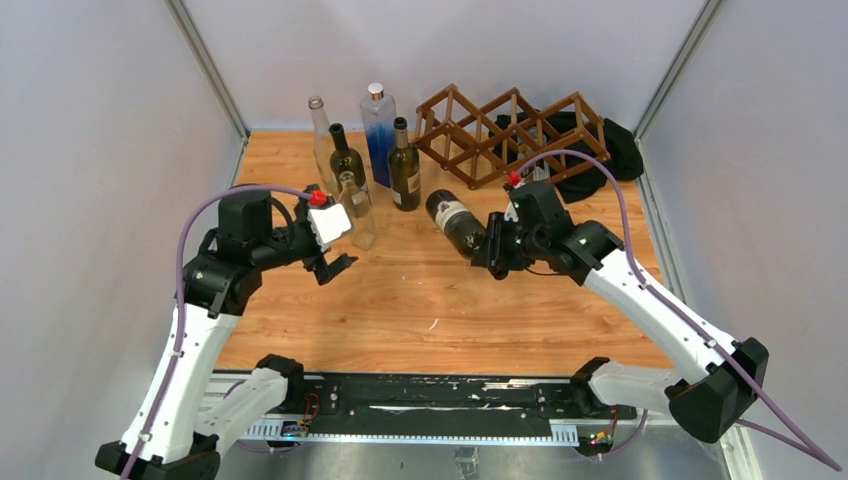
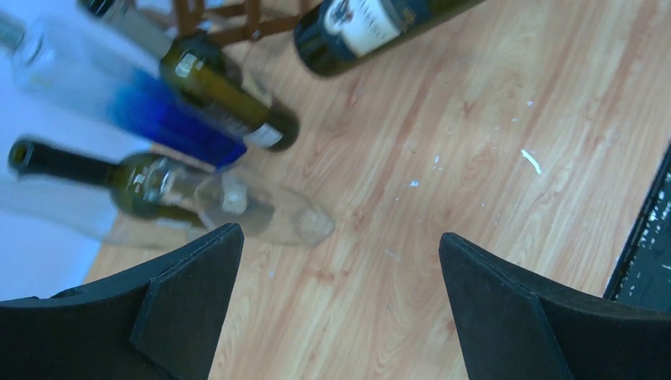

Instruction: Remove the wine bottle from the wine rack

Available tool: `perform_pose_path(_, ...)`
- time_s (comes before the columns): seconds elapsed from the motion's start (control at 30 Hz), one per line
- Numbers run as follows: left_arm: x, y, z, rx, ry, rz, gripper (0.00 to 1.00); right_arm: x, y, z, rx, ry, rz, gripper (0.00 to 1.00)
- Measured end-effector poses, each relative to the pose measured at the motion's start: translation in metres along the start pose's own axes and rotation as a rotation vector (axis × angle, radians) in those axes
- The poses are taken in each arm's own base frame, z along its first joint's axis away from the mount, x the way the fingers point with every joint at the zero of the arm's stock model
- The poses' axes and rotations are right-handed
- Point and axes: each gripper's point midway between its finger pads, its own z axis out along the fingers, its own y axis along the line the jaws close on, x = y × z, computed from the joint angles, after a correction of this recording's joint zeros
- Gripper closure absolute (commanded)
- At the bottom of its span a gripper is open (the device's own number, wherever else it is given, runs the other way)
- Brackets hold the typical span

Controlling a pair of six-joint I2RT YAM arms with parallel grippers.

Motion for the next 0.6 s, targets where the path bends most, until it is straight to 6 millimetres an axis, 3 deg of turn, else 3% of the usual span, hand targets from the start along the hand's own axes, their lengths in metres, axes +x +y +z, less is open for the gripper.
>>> perform_pose_path(0.27, -0.02, -0.058, 0.029, 0.225, -0.041, 0.248, 0.0, 0.038, 0.043, -0.04, -0.098, 0.171, -0.113, 1.0)
perform_pose_path(0.6, -0.029, -0.092, 0.067, 0.323, -0.038, 0.42, 0.0, 0.054, 0.103, -0.08, -0.236, 0.306, -0.229, 1.0)
